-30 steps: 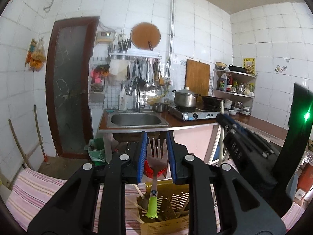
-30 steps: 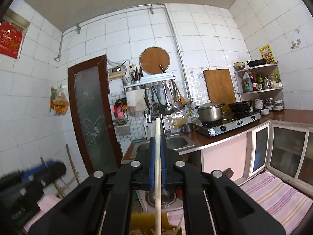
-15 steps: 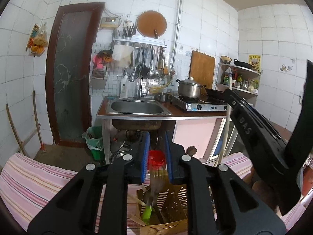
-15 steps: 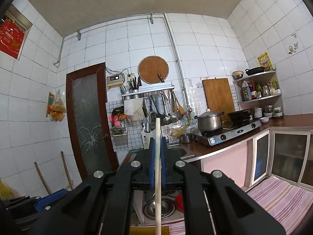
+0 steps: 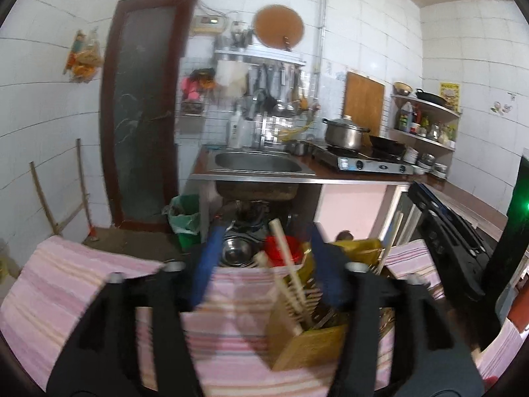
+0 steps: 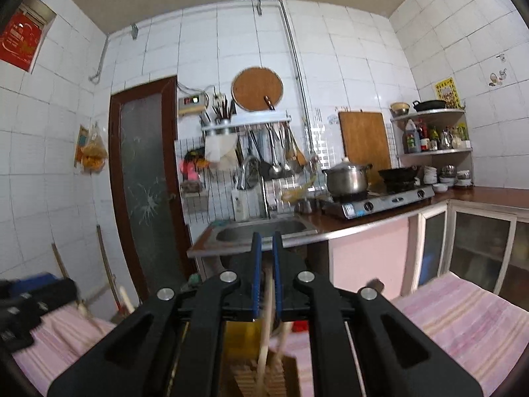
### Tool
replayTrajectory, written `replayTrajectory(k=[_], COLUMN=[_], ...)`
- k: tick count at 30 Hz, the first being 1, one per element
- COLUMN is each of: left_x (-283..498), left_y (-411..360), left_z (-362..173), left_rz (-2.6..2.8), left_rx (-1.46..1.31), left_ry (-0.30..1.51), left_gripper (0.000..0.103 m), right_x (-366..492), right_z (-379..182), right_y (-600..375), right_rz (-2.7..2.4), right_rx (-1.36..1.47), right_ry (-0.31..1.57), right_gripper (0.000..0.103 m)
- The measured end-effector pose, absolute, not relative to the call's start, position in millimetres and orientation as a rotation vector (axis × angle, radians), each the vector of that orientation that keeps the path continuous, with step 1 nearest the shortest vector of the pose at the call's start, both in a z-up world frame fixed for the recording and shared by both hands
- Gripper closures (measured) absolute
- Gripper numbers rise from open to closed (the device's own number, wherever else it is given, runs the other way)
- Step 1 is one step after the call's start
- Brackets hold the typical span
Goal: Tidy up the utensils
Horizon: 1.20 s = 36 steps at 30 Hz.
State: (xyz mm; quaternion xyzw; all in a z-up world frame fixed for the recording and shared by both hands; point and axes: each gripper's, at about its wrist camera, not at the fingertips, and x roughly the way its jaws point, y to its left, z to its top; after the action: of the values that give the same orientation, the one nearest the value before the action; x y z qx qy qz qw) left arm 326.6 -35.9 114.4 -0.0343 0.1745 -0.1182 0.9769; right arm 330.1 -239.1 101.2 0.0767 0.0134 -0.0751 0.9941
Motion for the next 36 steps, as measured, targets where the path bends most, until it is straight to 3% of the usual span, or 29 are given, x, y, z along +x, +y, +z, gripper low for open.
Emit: replayTrajectory(k=[1,2,3,6,8,16,23,36], left_x=[318.5,308.5,299.0,265.2,240.0,150.1,90.2,47.2], left_y=[-30.7,-25.1,-20.1,-3.3,6.2,17.0,23.0,27.7], left_z=[114.3,114.1,113.5,109.9,106.2,67.9,30.2,0.5], left_rz=[-0.226,-0.215,-0.21,-0.2,-0.181,-0.145,-0.148,-0.099], left_rx=[-0.067,-0.064,-0.067,-0.087,-0.097,-0.064,-0.052,0.021], left_ry=[0.35,0.352,0.357,0.373,0.368,0.36,0.366,0.33], left_gripper=[0.033,0.03,0.024,0.013,0.006,0.005,0.005,0.005], right_x=[321.9,313.4,300.3,273.6,252.6,165.0,110.8,49.0], right_z=[100.5,100.2,100.2,97.8,90.7,40.1,14.8,-0.6], right_y=[-241.1,-242.9,-245.6,-247.0,-246.5,-228.1,-209.9,-180.1], right_rz=[-0.158,-0.162,-0.165,-0.173,-0.17,-0.152,-0.115,-0.114], right_rx=[0.154,0.158,0.165,0.146,0.138,0.093,0.082,-0.032], right_ry=[0.041,0.052,0.057,0.097,0.144,0.283,0.361,0.291], right_gripper=[0.077,0.053,0.046,0.042,0.032,0.009,0.005,0.005])
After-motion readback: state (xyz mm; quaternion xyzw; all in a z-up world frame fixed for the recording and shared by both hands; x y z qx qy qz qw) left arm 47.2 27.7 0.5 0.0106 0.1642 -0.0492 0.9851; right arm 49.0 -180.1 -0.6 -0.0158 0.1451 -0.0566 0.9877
